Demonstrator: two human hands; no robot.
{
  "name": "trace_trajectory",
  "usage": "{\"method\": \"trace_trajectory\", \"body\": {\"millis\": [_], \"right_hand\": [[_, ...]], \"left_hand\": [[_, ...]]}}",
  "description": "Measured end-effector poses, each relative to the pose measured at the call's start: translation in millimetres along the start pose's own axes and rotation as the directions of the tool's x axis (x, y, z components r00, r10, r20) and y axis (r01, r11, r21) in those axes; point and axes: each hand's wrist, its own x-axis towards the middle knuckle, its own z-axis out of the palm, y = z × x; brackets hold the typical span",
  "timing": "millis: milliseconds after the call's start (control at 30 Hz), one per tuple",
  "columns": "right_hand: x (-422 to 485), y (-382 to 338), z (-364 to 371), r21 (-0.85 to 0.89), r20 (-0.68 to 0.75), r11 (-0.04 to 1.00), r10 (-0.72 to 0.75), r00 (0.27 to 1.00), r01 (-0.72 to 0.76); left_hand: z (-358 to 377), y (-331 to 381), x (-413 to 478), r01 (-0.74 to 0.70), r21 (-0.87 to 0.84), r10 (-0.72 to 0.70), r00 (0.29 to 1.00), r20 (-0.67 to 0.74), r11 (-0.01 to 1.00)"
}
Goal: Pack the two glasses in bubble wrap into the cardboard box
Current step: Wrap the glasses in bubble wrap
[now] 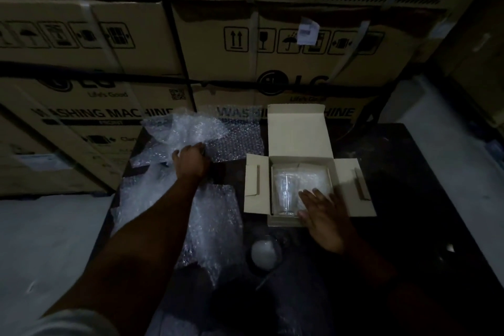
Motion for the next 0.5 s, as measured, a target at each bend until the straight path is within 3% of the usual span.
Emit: {"method": "trace_trajectory", "body": {"millis": [67, 133, 200, 300, 367, 433, 500], "right_hand": [[-1.0, -0.3, -0.9, -0.001, 0.006, 1.000, -0.011, 1.000, 0.011], [-2.5, -1.0, -2.5, -0.001, 0.013, 1.000, -0.009, 1.000, 0.009], [-3.4, -0.5, -3.9, -0.003, 0.014, 1.000, -0.012, 1.000, 0.012], [-2.6, 0.1, -7.9, 0.082, 0.045, 0.997, -0.011, 0.999, 0.007], [-2.7, 4.8, -11.6, 0.282, 0.040, 0.958, 0.032, 0.999, -0.042], [-4.0, 8.8, -18.6, 0.592, 0.027, 0.799, 0.110, 0.994, -0.104], [-6.1, 8.7, -30.6, 0.790, 0.016, 0.600, 0.185, 0.983, -0.125]], "left_hand": [[-2.4, 3.4, -8.5, 0.009, -0.366, -0.024, 0.999, -0.038, 0.930], [-13.5, 16.2, -18.5, 0.070, -0.657, -0.101, 0.995, -0.009, 0.750], [-32.2, 32.3, -29.0, 0.129, -0.831, -0.149, 0.987, 0.056, 0.542], [-67.9, 47.3, -40.8, 0.206, -0.926, -0.105, 0.978, 0.182, 0.315], [-91.3, 52.0, -49.3, 0.282, -0.941, -0.045, 0.959, 0.278, 0.186], [-110.5, 57.5, -59.1, 0.328, -0.943, 0.048, 0.943, 0.330, 0.050], [-124.6, 62.8, -70.4, 0.353, -0.930, 0.167, 0.928, 0.334, -0.104]]}}
